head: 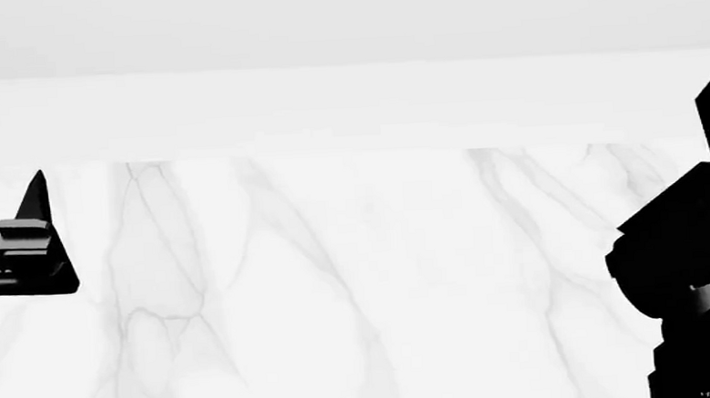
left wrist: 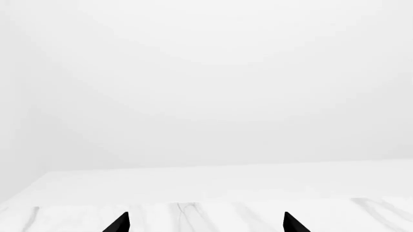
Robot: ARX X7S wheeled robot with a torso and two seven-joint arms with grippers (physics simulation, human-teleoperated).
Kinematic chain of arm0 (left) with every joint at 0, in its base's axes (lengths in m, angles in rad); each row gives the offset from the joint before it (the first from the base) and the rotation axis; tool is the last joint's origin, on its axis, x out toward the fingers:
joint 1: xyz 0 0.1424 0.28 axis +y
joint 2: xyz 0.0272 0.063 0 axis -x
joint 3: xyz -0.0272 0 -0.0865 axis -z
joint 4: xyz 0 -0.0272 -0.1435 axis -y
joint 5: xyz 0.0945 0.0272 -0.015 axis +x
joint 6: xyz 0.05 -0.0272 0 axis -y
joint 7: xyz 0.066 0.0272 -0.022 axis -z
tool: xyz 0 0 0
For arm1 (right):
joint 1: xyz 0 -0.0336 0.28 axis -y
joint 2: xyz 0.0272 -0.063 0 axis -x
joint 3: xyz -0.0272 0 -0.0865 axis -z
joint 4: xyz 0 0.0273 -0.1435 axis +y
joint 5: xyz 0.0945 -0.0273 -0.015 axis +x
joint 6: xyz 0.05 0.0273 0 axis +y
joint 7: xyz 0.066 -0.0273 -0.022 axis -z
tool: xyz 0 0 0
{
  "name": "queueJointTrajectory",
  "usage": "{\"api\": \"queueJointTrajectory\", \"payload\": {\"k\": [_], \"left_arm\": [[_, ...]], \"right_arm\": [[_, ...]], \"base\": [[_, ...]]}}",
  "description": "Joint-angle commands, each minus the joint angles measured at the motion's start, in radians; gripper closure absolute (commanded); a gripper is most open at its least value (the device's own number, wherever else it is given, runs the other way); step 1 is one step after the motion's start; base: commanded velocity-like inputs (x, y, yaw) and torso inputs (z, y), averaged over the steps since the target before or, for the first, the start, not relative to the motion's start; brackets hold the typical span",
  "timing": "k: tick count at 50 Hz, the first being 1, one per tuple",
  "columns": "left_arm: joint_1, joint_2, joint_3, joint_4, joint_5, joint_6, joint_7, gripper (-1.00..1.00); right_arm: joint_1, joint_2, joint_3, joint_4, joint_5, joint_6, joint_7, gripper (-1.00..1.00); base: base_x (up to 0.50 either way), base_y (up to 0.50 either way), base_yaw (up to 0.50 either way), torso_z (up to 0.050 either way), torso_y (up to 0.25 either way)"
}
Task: Pick up the book on the left and place it on top of the shelf.
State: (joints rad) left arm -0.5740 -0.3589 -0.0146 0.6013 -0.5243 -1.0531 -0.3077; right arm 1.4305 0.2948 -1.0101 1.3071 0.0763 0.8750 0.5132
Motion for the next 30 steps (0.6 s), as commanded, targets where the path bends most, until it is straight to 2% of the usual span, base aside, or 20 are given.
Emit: {"api": "queueJointTrajectory", "payload": {"k": [1,8,23,26,30], "left_arm": [[-0.004,-0.001,0.008,-0.006,-0.001,0.004,-0.003,-1.00],[-0.005,0.001,0.017,-0.014,0.001,0.013,-0.003,-1.00],[0.002,0.001,0.020,-0.015,-0.003,0.020,-0.006,-1.00],[0.002,0.001,0.022,-0.016,-0.004,0.023,-0.006,-1.00],[-0.004,0.003,0.029,-0.017,-0.005,0.021,-0.008,-1.00]], "right_arm": [[0.072,-0.062,-0.014,0.001,-0.082,-0.241,-0.080,-1.00],[0.112,-0.086,-0.014,0.001,-0.083,-0.331,-0.083,-1.00],[0.093,-0.094,-0.014,0.001,-0.075,-0.348,-0.072,-1.00],[0.081,-0.092,0.079,0.001,0.004,-0.412,-0.130,-1.00],[0.053,-0.085,0.270,0.000,0.163,-0.537,-0.308,-1.00]], "base": [[0.00,0.00,0.00,0.000,0.000],[0.00,0.00,0.00,0.000,0.000],[0.00,0.00,0.00,0.000,0.000],[0.00,0.00,0.00,0.000,0.000],[0.00,0.00,0.00,0.000,0.000]]}}
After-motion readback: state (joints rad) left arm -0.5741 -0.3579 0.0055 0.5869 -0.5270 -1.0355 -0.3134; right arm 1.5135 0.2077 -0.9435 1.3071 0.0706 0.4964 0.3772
